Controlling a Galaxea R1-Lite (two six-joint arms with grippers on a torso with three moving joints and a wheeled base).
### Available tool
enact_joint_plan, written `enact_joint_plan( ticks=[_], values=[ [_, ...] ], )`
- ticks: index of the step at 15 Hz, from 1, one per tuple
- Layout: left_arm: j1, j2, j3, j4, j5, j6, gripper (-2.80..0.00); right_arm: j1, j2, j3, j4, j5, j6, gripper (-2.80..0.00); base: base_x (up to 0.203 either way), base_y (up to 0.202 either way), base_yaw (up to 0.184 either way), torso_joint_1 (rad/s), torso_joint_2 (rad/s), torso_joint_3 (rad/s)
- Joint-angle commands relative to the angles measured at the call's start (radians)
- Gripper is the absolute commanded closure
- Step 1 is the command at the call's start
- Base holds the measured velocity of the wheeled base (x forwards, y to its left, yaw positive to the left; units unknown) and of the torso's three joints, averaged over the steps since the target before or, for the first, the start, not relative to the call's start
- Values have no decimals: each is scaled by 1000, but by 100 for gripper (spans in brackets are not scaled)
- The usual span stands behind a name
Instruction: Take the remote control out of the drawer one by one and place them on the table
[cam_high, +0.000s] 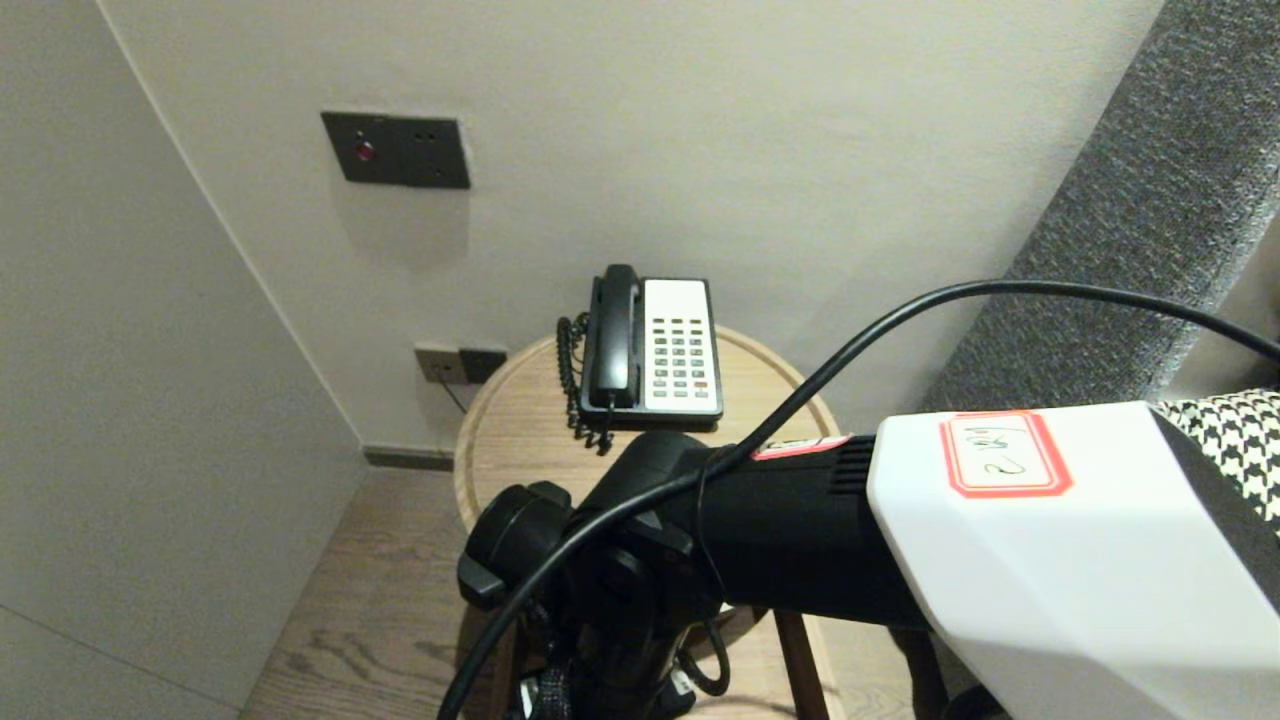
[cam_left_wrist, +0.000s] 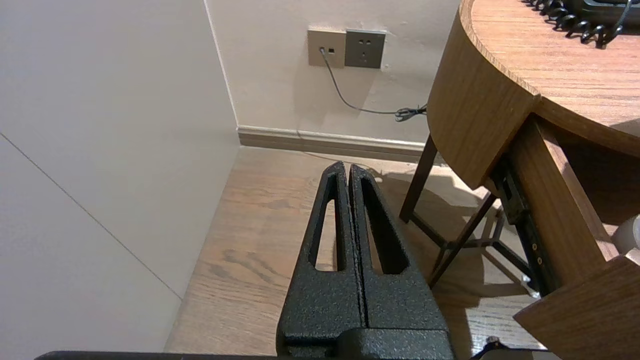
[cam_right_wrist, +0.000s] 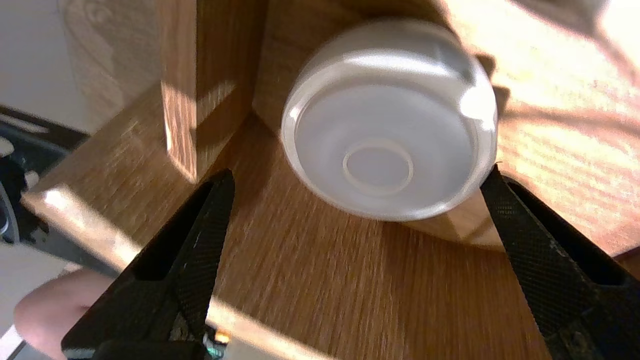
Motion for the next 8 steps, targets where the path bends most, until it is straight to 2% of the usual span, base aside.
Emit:
enact_joint_plan(
  ticks=[1, 8],
  values=[
    [0, -2, 0, 0, 1, 0, 0, -3, 15, 0, -1, -4, 5, -280, 0, 0, 0, 0, 0, 0],
    [0, -2, 0, 0, 1, 0, 0, -6, 27, 1, -15, -8, 2, -280, 0, 0, 0, 0, 0, 0]
  ],
)
